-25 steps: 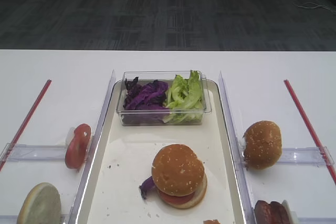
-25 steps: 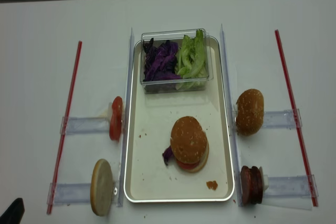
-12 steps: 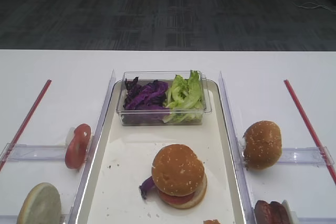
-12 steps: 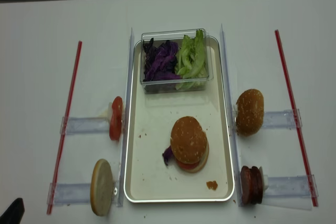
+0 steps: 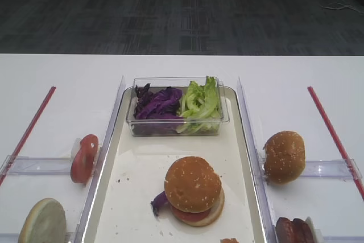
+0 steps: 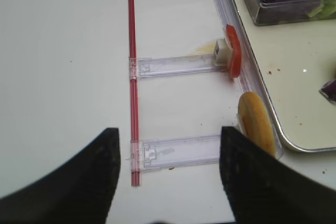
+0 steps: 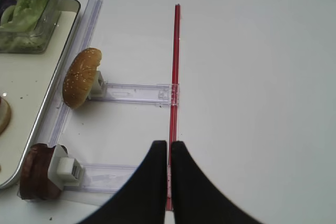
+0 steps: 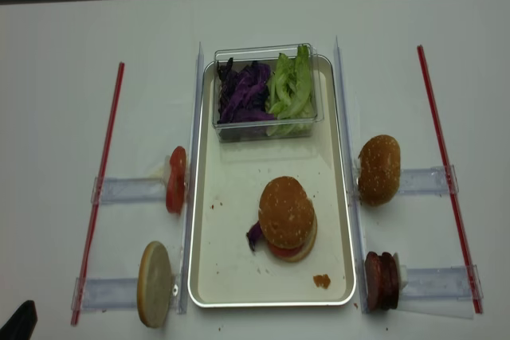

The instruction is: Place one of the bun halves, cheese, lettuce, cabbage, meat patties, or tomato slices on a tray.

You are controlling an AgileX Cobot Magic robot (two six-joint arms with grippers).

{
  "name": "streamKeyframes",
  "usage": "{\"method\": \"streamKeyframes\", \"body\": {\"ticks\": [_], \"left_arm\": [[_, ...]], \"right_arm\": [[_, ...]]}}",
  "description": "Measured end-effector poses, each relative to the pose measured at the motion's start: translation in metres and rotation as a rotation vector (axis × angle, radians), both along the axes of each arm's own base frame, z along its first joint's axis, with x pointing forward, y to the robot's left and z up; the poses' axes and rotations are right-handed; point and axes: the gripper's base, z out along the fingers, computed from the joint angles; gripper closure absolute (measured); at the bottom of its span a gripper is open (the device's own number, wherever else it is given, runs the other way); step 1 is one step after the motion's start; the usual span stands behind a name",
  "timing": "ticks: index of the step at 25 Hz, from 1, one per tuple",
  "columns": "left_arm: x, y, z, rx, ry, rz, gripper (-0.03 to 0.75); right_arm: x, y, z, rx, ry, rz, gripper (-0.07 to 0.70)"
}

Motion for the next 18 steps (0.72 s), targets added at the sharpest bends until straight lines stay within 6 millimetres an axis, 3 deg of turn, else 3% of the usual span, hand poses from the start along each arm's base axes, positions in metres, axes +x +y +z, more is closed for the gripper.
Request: {"method": "streamKeyframes", "body": {"ticks": [18], "left_arm": [[0.0, 0.0, 0.0, 0.0, 0.0, 0.0, 0.319]], "right_arm": [[0.0, 0.0, 0.0, 0.0, 0.0, 0.0, 0.587]]}}
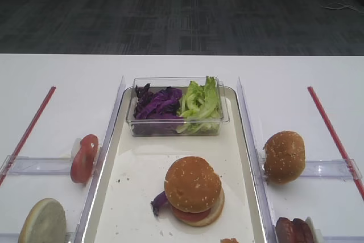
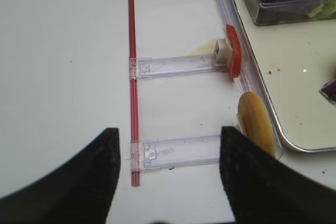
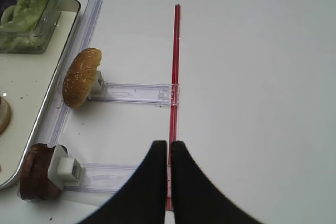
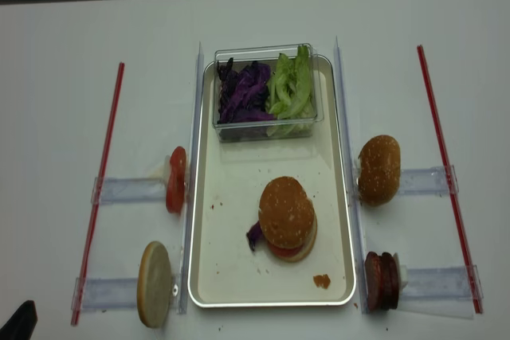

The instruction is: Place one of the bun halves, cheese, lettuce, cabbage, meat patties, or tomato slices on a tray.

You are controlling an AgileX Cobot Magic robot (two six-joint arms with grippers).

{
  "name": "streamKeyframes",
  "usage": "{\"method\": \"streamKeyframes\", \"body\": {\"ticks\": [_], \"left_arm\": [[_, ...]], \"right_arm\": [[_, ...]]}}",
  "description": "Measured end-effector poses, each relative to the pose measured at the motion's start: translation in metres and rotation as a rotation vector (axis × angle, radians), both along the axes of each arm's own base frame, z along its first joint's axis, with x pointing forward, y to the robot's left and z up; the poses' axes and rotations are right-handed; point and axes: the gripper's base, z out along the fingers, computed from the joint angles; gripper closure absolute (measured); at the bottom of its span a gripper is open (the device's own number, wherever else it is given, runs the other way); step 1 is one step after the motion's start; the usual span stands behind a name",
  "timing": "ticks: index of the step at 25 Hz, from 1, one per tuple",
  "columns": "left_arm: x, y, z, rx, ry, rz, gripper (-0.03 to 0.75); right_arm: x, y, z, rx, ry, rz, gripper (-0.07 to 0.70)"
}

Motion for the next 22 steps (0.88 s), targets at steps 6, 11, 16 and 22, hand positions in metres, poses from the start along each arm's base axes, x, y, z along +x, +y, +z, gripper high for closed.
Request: {"method": "streamKeyframes", "body": {"ticks": [6, 11, 16, 22], "left_arm": [[0.0, 0.0, 0.0, 0.0, 0.0, 0.0, 0.319], [0.0, 0.0, 0.0, 0.0, 0.0, 0.0, 0.319], [0.0, 0.0, 0.0, 0.0, 0.0, 0.0, 0.319], [0.0, 0.0, 0.0, 0.0, 0.0, 0.0, 0.319]], "right_arm": [[0.0, 0.0, 0.0, -0.002, 0.0, 0.001, 0.587], [0.0, 0.0, 0.0, -0.002, 0.0, 0.001, 0.587], [0.0, 0.0, 0.0, -0.002, 0.0, 0.001, 0.587], [0.0, 0.0, 0.0, -0.002, 0.0, 0.001, 0.587]]}}
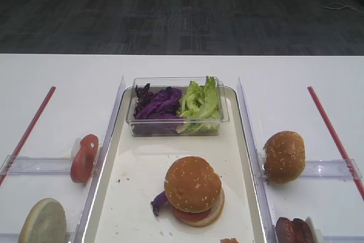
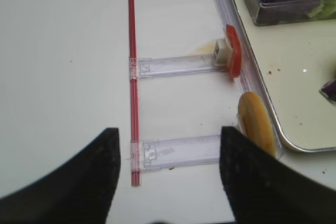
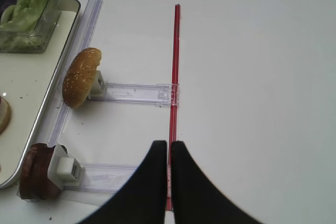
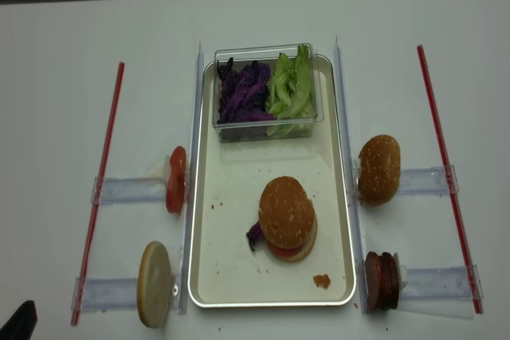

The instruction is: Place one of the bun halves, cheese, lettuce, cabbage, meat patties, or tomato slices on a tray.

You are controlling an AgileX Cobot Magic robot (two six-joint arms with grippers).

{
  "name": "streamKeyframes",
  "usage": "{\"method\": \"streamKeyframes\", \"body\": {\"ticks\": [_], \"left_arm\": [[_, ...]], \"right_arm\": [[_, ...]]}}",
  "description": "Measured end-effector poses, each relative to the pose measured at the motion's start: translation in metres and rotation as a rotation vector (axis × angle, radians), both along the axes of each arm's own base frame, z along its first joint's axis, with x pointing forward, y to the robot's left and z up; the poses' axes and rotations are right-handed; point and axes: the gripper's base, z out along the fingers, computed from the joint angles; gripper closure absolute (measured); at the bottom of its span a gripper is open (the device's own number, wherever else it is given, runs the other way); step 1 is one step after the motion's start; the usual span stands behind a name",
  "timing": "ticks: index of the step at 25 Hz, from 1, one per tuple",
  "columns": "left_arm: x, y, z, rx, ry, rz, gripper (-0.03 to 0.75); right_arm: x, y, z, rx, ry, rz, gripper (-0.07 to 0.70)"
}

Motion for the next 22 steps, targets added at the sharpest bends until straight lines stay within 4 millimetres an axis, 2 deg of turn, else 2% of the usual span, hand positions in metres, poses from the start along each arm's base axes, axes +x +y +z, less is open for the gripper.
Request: {"method": "streamKeyframes", "body": {"ticks": [22], "left_arm": [[0.0, 0.0, 0.0, 0.0, 0.0, 0.0, 0.319]], "right_arm": [[0.0, 0.0, 0.0, 0.0, 0.0, 0.0, 0.587]]}}
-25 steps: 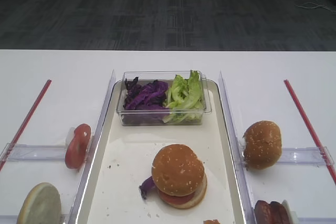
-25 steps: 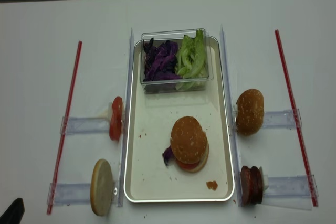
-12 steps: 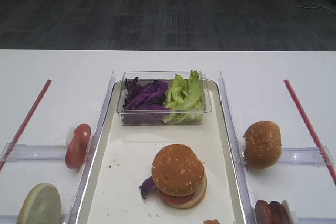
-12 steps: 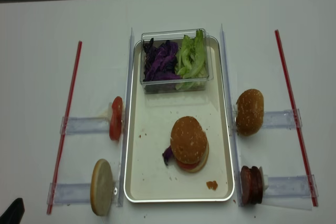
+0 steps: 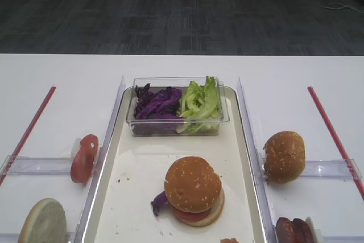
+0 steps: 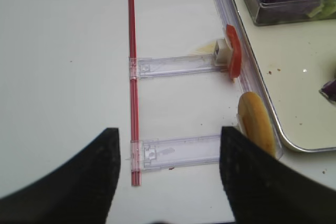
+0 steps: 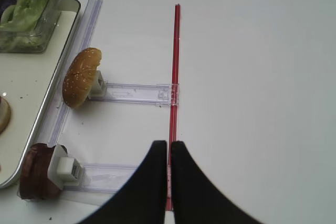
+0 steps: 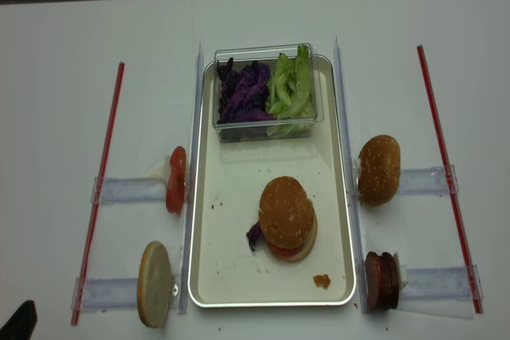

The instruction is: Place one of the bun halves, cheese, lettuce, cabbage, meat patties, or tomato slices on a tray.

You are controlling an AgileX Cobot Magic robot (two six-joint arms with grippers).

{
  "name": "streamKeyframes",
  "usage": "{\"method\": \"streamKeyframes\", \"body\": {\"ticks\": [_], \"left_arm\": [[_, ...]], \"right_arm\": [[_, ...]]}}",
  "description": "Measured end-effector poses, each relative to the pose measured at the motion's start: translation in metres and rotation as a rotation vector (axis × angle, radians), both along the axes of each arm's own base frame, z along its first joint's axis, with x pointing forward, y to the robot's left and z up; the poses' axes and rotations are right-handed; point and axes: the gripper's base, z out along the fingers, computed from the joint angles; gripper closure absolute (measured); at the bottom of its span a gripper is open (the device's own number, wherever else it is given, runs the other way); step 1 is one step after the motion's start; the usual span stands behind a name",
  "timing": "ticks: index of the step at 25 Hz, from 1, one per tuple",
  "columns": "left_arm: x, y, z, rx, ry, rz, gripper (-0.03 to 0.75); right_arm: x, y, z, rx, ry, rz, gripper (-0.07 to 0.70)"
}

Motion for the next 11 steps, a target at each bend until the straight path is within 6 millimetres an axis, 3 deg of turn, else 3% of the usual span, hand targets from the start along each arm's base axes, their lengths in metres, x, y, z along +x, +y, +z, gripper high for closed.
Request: {"method": "streamKeyframes", "body": {"ticks": [11], "left_arm": [[0.0, 0.0, 0.0, 0.0, 0.0, 0.0, 0.319]], "right_arm": [[0.0, 0.0, 0.0, 0.0, 0.0, 0.0, 0.587]]}}
